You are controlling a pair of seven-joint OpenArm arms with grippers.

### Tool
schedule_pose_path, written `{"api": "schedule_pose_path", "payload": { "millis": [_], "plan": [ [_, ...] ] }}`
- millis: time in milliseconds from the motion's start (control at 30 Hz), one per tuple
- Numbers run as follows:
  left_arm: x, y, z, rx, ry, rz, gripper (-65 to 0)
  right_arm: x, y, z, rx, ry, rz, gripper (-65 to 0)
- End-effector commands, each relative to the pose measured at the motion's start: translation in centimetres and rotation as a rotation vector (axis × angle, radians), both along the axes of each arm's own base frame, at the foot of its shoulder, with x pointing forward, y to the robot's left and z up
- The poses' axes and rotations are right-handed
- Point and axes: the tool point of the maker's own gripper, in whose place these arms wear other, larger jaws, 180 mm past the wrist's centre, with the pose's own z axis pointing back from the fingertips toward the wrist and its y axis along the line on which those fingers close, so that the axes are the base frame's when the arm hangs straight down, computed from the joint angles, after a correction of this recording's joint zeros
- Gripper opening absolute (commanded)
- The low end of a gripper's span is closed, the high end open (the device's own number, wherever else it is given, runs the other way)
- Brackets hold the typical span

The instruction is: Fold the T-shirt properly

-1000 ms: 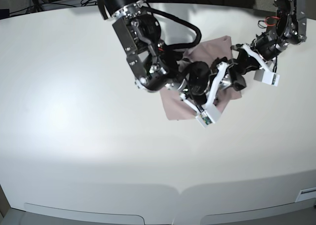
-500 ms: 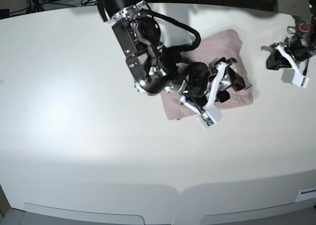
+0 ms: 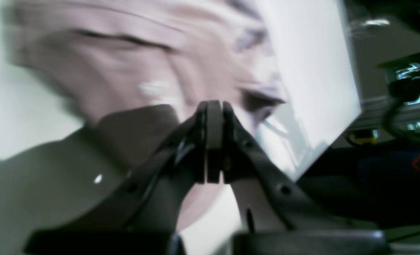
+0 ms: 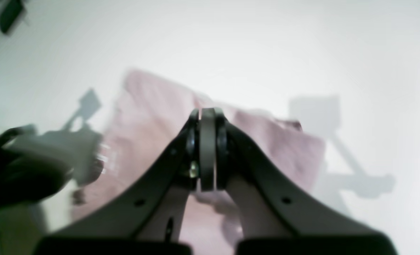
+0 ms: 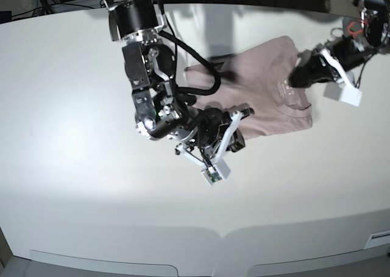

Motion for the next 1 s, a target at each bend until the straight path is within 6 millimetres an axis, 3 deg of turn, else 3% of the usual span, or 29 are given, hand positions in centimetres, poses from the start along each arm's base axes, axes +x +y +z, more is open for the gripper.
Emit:
{"api": "schedule_pose_path", "payload": {
  "millis": [0, 200, 433, 667, 967],
  "plan": [
    [0.5, -0.3, 1.0, -0.014, -0.042, 0.008, -65.0, 1.2, 0.6, 1.2, 0.027, -0.037, 0.003, -65.0],
    [-1.7, -3.1, -3.0, 0.085, 0.004, 0.034, -65.0, 2.1, 0.4, -2.8, -0.059, 0.049, 0.043, -65.0],
    [-3.7, -3.5, -7.0, 0.251, 0.011, 0.062, -65.0, 2.4, -4.5, -6.8, -0.222, 0.080, 0.018, -65.0],
    [-1.1, -1.5, -8.8, 0.326, 0.013, 0.104, -65.0, 1.4, -9.6, -9.2, -0.343, 0.139, 0.002, -65.0],
    [4.8, 0.5, -9.0, 0.478, -0.042, 0.113, -65.0, -2.7, -12.4, -11.4, -0.366, 0.217, 0.006, -65.0]
  ]
}}
